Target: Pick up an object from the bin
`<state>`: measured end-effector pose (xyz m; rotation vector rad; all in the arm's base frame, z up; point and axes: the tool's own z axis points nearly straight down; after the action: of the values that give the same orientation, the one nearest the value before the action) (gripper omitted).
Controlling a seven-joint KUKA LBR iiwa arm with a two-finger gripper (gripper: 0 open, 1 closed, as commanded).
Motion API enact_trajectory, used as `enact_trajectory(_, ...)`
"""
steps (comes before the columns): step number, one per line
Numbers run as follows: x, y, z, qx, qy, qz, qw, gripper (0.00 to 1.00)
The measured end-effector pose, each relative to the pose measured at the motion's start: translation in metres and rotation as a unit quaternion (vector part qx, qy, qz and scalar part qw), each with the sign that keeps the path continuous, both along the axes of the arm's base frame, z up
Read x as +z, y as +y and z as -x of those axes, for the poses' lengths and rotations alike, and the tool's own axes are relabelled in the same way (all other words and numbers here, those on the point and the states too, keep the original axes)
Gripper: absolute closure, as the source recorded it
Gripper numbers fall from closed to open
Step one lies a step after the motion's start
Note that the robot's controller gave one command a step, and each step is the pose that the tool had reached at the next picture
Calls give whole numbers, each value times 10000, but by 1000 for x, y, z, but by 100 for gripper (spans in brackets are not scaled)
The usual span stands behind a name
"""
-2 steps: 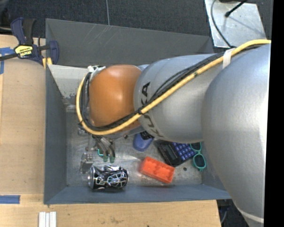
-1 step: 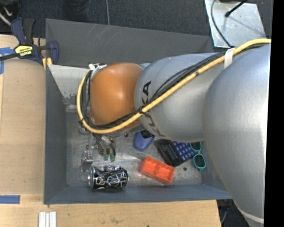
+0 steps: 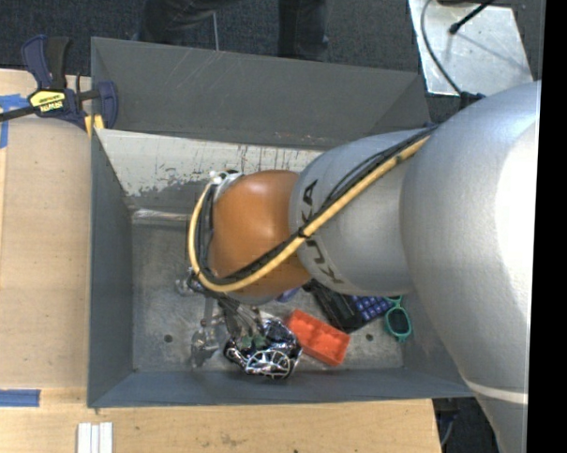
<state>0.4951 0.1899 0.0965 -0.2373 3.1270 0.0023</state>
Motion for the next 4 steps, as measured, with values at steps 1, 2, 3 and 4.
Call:
enact_trajectory(1,3,-19,8,379,25,10,9993,0)
enact_trajectory(2,7,-42,7,-840,32,8,9965,0)
enact_trajectory(3,-24,-69,7,-510,-6,-20,9987,0)
enact_trajectory(4,-20,-72,1,-953,-85,-39,9954,100)
